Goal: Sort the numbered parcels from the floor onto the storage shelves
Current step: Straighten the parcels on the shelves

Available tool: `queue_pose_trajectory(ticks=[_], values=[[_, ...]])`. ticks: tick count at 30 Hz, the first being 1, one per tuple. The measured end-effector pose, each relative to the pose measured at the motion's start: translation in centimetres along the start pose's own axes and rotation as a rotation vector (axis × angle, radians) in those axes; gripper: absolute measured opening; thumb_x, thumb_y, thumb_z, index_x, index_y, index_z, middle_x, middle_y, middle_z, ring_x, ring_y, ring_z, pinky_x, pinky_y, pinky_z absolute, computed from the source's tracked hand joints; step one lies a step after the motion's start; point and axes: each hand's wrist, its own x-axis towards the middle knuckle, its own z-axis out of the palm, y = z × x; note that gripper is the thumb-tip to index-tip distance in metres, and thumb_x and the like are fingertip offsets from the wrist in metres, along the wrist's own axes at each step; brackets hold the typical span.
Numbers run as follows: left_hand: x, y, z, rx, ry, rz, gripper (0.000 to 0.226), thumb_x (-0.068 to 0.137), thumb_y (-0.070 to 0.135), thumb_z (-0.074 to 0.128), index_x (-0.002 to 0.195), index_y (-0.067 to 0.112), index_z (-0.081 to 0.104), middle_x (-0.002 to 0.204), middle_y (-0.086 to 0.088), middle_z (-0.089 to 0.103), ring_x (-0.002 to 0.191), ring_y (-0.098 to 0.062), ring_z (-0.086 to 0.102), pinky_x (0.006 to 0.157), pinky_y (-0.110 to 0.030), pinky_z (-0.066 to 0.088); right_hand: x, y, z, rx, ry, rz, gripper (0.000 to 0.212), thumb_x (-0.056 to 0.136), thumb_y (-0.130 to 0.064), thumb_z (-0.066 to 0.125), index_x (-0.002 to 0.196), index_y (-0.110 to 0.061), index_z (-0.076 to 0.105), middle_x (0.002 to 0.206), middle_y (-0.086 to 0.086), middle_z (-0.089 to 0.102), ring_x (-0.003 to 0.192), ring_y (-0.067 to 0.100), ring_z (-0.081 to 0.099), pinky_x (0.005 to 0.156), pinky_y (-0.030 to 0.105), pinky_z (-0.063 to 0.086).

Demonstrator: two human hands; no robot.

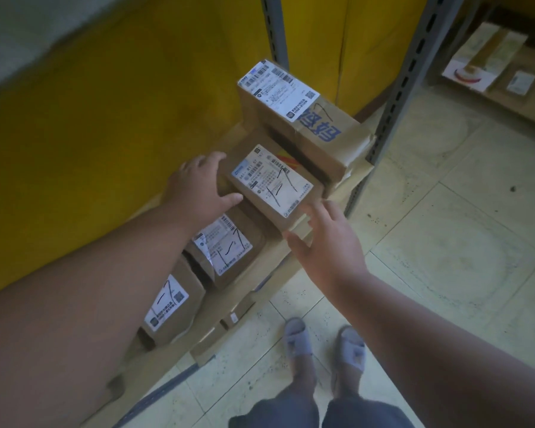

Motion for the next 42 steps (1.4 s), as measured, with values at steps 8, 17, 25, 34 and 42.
queue_pose_trajectory(ticks=[8,17,25,34,42], values=[[-2.4,-5.2,0.2,0.105,-0.181,-0.140,0.085,0.083,0.051,0.074,0.151,0.017,0.036,0.147,-0.012,0.049,0.129,-0.035,0.050,0.096,-0.043,0.045,-3.7,-1.7,4.9,0.094,-0.162,-0.040,0.052,0.091,-0.045,0.062,0.137,-0.023,0.051,0.130,-0.005,0.053,0.115,0.017,0.058,0.087,0.034,0.052],[-2.6,-6.5,1.2,0.039,-0.191,-0.052,0.062,0.078,0.046,0.081,0.129,0.021,0.055,0.121,-0.003,0.067,0.098,-0.025,0.062,0.071,-0.033,0.044,-5.4,-3.1,8.7,0.183,-0.068,0.085,0.063,0.087,-0.040,0.071,0.142,-0.031,0.042,0.134,-0.005,0.045,0.117,0.014,0.058,0.088,0.035,0.055],[-3.3,-6.5,1.7,-0.058,-0.180,0.011,0.048,0.077,0.044,0.082,0.115,0.024,0.061,0.111,0.002,0.069,0.089,-0.017,0.061,0.064,-0.031,0.043,-5.6,-2.9,8.4,0.139,-0.044,0.101,0.064,0.085,-0.041,0.074,0.141,-0.027,0.045,0.132,-0.004,0.049,0.115,0.013,0.057,0.092,0.033,0.052],[-4.2,-6.7,1.4,-0.019,-0.158,-0.028,0.091,0.080,0.054,0.076,0.152,0.017,0.035,0.150,-0.011,0.048,0.134,-0.033,0.049,0.104,-0.048,0.046,-5.8,-3.0,7.6,0.088,-0.058,0.068,0.064,0.086,-0.045,0.071,0.141,-0.029,0.043,0.133,-0.006,0.049,0.117,0.012,0.055,0.092,0.034,0.053],[-10.4,-9.6,-0.2,-0.079,0.025,-0.125,0.081,0.088,0.038,0.074,0.154,0.020,0.031,0.158,-0.011,0.032,0.141,-0.033,0.036,0.110,-0.046,0.036,-9.1,-6.8,7.9,0.052,-0.175,-0.213,0.054,0.087,-0.046,0.067,0.133,-0.022,0.051,0.122,-0.003,0.055,0.103,0.019,0.059,0.080,0.036,0.053]])
